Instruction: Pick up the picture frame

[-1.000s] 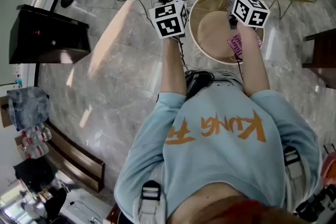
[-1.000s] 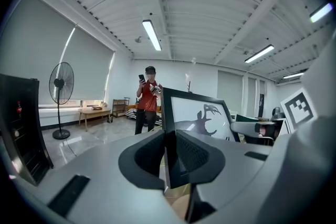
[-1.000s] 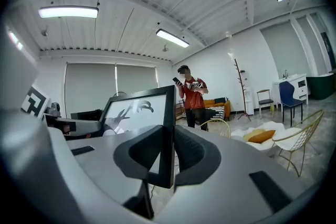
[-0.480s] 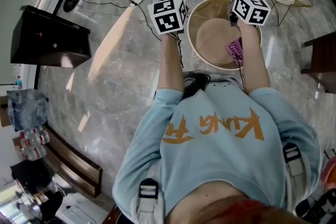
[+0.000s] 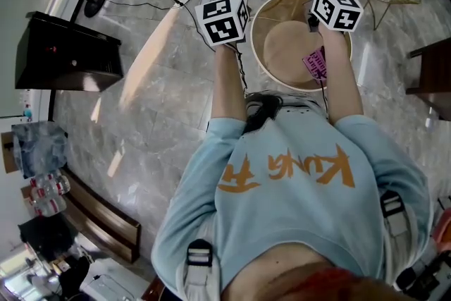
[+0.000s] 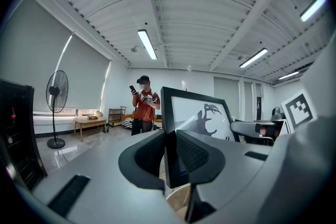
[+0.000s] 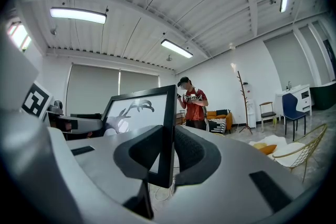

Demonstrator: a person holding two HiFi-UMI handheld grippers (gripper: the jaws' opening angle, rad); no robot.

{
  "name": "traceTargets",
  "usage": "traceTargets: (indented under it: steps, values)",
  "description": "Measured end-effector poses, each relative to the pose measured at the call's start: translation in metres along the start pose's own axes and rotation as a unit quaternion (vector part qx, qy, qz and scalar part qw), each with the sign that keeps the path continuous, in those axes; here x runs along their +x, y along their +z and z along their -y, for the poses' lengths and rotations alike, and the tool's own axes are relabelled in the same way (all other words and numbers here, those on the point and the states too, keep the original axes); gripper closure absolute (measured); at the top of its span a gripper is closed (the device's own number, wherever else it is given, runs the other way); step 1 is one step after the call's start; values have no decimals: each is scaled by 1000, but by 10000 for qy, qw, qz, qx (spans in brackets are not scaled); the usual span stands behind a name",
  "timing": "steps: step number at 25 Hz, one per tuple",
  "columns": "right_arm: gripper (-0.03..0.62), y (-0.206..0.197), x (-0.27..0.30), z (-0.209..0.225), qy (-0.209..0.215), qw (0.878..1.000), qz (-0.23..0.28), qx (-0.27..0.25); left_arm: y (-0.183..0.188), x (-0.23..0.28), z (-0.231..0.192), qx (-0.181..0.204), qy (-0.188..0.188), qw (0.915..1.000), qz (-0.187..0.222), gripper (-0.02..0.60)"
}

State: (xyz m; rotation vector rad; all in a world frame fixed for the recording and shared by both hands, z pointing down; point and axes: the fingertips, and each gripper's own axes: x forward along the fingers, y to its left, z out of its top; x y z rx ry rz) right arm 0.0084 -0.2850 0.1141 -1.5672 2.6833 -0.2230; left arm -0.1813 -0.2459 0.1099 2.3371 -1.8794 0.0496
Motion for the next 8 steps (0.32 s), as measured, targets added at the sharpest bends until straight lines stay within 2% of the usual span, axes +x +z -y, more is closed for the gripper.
traceTargets:
  steps: [8]
  values:
    - [526,-4,-1,6,-13,10000,28,-43,-7,5,4,-6,-19,10000,-9,500]
